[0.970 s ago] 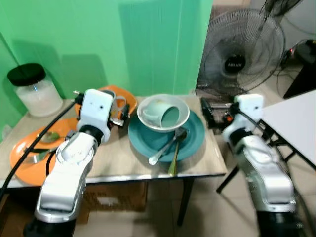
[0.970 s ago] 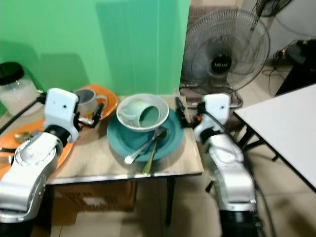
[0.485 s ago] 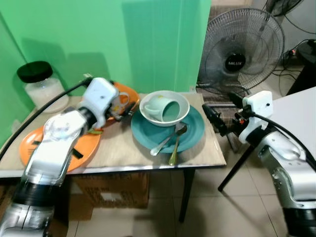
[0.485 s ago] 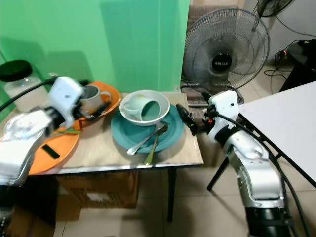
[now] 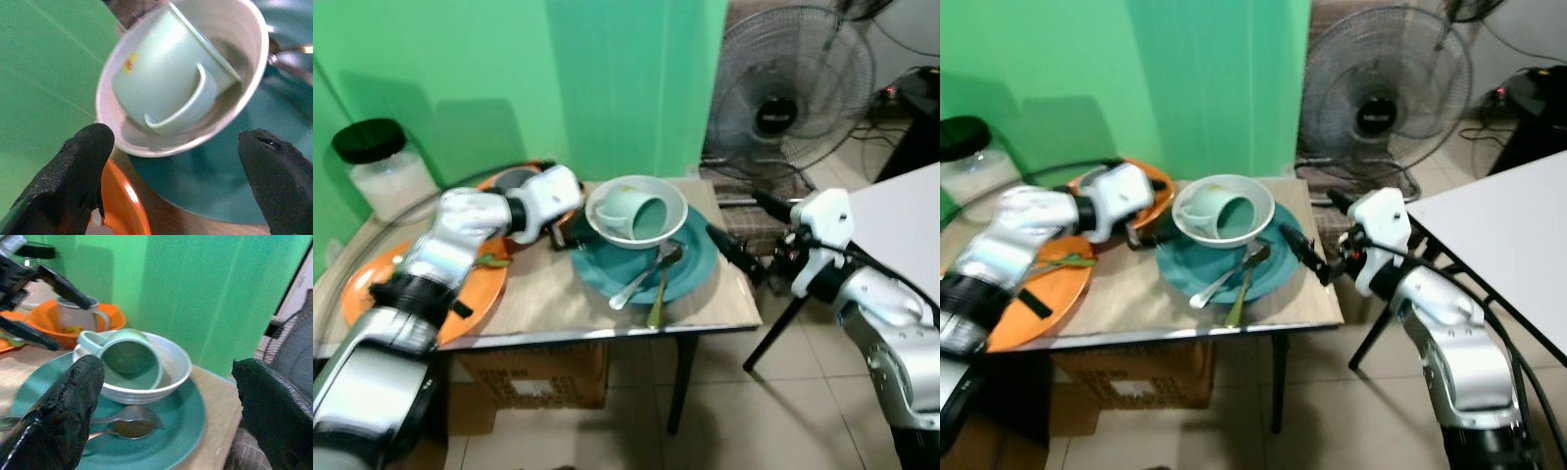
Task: Setting the table
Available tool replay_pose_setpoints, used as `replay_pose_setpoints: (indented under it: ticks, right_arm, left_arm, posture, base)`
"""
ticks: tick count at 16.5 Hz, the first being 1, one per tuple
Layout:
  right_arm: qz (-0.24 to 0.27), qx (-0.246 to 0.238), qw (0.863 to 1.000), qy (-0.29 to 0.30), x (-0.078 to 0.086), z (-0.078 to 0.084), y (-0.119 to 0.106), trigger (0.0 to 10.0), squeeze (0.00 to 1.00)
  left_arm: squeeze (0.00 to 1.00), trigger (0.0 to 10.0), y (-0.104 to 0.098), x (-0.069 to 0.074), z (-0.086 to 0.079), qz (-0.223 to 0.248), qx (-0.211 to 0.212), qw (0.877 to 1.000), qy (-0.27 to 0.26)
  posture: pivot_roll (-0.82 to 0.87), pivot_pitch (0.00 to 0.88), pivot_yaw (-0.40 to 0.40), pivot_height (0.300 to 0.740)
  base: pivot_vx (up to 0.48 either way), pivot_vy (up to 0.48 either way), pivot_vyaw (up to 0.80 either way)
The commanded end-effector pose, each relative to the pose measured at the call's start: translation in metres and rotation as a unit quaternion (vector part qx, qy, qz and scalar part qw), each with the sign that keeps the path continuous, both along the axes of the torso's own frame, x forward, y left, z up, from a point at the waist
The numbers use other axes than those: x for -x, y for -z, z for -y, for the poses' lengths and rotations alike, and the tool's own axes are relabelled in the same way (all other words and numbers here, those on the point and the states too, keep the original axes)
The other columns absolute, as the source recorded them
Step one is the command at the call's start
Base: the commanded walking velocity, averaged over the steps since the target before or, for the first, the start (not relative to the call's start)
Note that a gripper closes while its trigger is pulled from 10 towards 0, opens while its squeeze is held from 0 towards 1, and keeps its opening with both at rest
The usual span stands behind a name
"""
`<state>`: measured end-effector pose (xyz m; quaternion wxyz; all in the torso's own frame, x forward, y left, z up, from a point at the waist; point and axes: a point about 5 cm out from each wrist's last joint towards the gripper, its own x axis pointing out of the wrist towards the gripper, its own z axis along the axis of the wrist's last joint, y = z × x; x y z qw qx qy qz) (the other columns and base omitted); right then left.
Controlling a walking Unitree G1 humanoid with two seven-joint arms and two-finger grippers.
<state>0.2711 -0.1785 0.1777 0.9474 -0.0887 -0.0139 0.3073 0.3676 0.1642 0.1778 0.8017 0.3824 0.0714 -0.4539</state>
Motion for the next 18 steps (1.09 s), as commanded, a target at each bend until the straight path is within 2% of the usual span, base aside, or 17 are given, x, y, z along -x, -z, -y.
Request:
replay_pose_setpoints:
  ticks: [1, 4, 6, 10, 11, 13, 16, 17, 18]
  right_arm:
    - [0.005, 0.003, 1.000, -0.009, 0.004, -0.002, -0.005, 10.0, 0.00]
    - [-0.014, 0.012, 0.998, -0.058, 0.016, -0.010, -0.003, 10.0, 0.00]
    - [-0.026, 0.024, 0.995, -0.090, 0.025, -0.013, -0.003, 10.0, 0.00]
    - [-0.030, 0.042, 0.994, -0.092, 0.028, -0.010, -0.004, 10.0, 0.00]
    - [-0.031, 0.044, 0.994, -0.093, 0.029, -0.010, -0.004, 10.0, 0.00]
    - [-0.032, 0.047, 0.994, -0.094, 0.030, -0.010, -0.005, 10.0, 0.00]
    - [-0.034, 0.050, 0.993, -0.097, 0.032, -0.010, -0.005, 10.0, 0.00]
    - [-0.037, 0.049, 0.993, -0.103, 0.032, -0.011, -0.005, 10.0, 0.00]
    - [-0.038, 0.049, 0.993, -0.105, 0.033, -0.012, -0.005, 10.0, 0.00]
  left_arm:
    - [0.00, 10.0, -0.003, -0.003, 0.003, 0.010, -0.026, 0.999, 0.017]
    - [0.00, 10.0, -0.007, -0.014, 0.012, 0.046, -0.055, 0.997, 0.015]
    - [0.00, 10.0, -0.014, -0.019, 0.022, 0.057, -0.027, 0.998, 0.019]
    - [0.00, 10.0, -0.012, -0.024, 0.028, 0.065, -0.038, 0.997, 0.007]
    - [0.00, 7.8, -0.011, -0.024, 0.029, 0.065, -0.039, 0.997, 0.006]
    - [0.00, 4.5, -0.009, -0.024, 0.030, 0.063, -0.041, 0.997, 0.009]
    - [0.00, 3.8, -0.007, -0.023, 0.031, 0.069, -0.045, 0.997, 0.009]
    - [0.00, 1.6, -0.004, -0.023, 0.032, 0.071, -0.045, 0.996, 0.007]
    - [0.00, 1.6, -0.003, -0.023, 0.032, 0.071, -0.046, 0.996, 0.007]
  posture:
    - [-0.18, 0.000, 0.072, 0.740]
    - [-0.20, 0.000, 0.082, 0.740]
    - [-0.21, 0.000, 0.086, 0.740]
    - [-0.24, 0.000, 0.093, 0.740]
    - [-0.24, 0.000, 0.094, 0.740]
    - [-0.24, 0.000, 0.094, 0.740]
    - [-0.25, 0.000, 0.093, 0.740]
    - [-0.25, 0.000, 0.093, 0.740]
    - [-0.25, 0.000, 0.093, 0.740]
  base:
    - [0.000, 0.000, 0.00]
    - [0.000, 0.000, 0.00]
    - [0.000, 0.000, 0.00]
    - [0.000, 0.000, 0.00]
    - [0.000, 0.000, 0.00]
    - [0.000, 0.000, 0.00]
    - [0.000, 0.000, 0.00]
    - [0.000, 0.000, 0.00]
    - [0.000, 0.000, 0.00]
